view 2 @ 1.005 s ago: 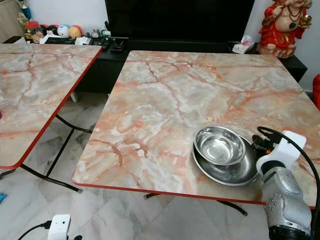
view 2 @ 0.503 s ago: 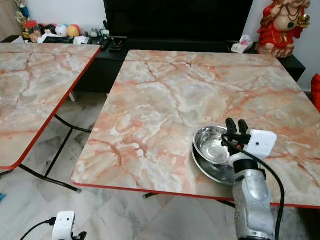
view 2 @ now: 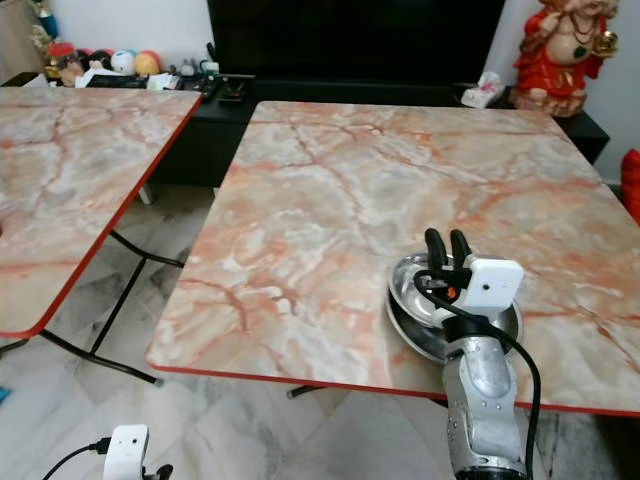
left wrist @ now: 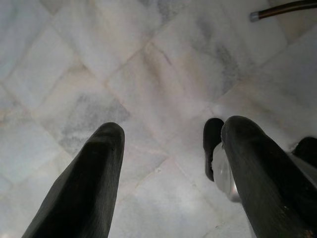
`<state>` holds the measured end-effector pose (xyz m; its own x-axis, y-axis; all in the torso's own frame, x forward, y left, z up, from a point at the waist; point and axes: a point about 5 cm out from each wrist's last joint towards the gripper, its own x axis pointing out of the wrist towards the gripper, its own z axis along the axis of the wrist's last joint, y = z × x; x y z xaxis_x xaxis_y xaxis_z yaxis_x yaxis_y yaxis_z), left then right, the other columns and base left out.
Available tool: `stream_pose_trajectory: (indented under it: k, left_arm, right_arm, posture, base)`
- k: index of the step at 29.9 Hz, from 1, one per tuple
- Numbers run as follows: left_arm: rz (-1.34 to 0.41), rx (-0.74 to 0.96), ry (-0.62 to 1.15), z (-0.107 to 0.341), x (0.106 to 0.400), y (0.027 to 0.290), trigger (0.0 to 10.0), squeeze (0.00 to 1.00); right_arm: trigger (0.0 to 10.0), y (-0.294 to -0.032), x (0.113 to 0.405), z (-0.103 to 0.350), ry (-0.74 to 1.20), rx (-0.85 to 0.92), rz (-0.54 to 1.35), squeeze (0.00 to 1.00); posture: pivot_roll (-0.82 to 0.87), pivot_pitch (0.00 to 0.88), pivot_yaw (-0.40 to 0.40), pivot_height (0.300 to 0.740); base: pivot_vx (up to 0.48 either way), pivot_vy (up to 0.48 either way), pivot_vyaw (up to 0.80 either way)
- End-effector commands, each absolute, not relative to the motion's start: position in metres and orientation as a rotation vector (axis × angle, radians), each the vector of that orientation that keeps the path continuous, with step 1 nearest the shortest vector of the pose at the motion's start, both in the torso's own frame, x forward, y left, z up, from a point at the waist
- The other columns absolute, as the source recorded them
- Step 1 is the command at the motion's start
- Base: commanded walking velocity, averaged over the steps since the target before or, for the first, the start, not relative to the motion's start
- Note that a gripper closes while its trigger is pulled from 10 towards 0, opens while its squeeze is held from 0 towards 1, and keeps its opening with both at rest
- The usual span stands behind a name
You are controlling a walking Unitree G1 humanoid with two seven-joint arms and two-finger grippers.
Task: Setting the table
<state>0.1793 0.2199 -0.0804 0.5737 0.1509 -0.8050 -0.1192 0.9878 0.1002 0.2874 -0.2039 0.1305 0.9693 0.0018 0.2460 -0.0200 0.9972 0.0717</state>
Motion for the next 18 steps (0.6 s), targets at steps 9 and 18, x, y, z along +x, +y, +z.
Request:
stream_pose_trajectory:
  k: [9,18]
  left_arm:
    - [0.170,0.029,0.954,-0.081,0.178,0.220,10.0,0.00]
    - [0.172,0.023,0.948,-0.080,0.181,0.219,10.0,0.00]
  right_arm:
    - [10.0,-0.189,0.301,0.141,-0.288,0.080,0.055,0.00]
    - [10.0,-0.184,0.305,0.143,-0.297,0.083,0.070,0.00]
  posture:
    - [0.00,0.000,0.000,0.740]
    - [0.00,0.000,-0.001,0.740]
  base:
    - [0.000,0.368,0.00]
    - [0.000,0.367,0.00]
